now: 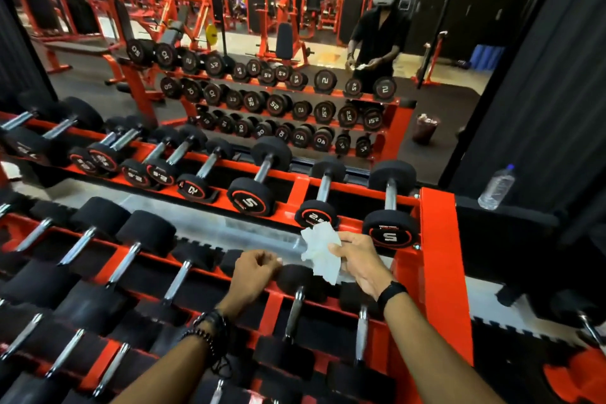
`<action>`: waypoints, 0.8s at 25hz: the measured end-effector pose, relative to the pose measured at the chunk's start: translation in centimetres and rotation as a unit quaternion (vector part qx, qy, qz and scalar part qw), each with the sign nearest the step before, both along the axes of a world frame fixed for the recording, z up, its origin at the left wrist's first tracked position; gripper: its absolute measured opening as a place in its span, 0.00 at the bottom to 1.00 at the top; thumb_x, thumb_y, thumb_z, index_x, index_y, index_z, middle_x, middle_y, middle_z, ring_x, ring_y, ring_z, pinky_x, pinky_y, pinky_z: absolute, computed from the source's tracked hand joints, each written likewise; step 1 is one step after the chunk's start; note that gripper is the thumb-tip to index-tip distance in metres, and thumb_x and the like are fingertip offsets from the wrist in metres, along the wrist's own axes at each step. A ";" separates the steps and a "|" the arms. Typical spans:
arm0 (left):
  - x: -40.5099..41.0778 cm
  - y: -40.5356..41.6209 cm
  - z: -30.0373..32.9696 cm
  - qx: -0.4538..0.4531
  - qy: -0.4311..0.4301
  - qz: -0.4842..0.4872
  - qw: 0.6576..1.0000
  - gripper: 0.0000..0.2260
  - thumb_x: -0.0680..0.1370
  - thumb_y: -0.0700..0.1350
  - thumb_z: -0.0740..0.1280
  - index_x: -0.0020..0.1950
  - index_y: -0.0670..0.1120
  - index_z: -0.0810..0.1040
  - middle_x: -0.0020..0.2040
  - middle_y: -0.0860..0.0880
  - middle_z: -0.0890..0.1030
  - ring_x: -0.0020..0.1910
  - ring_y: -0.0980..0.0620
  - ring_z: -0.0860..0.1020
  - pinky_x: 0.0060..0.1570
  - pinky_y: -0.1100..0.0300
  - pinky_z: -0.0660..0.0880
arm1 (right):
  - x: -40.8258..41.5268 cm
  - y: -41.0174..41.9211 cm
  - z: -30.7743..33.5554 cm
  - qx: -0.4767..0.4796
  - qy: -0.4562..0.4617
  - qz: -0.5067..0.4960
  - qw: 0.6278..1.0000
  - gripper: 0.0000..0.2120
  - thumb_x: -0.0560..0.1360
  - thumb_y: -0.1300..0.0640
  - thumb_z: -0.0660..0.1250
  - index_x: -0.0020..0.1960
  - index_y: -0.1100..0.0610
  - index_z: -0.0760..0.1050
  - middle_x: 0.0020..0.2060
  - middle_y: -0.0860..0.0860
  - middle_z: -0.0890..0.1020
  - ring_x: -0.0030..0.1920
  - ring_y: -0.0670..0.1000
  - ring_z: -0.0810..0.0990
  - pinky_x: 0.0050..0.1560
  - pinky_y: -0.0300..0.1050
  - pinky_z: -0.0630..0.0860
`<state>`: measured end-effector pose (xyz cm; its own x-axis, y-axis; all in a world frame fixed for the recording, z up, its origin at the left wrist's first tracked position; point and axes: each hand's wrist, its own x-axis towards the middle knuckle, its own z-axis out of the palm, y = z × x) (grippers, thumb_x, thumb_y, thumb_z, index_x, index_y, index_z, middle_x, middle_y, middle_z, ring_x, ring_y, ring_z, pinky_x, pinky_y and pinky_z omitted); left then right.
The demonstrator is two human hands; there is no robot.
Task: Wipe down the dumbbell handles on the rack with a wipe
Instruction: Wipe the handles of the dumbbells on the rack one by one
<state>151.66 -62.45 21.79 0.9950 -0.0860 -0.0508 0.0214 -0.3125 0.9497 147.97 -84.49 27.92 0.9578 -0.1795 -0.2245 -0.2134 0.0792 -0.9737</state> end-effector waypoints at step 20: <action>29.2 0.3 5.7 0.337 -0.122 -0.129 0.925 0.09 0.76 0.53 0.68 0.49 0.48 0.79 0.53 0.45 0.81 0.56 0.41 0.79 0.53 0.52 0.74 | 15.6 -0.5 3.4 -0.285 -0.078 -0.045 0.954 0.12 0.70 0.62 0.76 0.31 0.62 0.78 0.41 0.54 0.85 0.40 0.44 0.82 0.42 0.37 0.75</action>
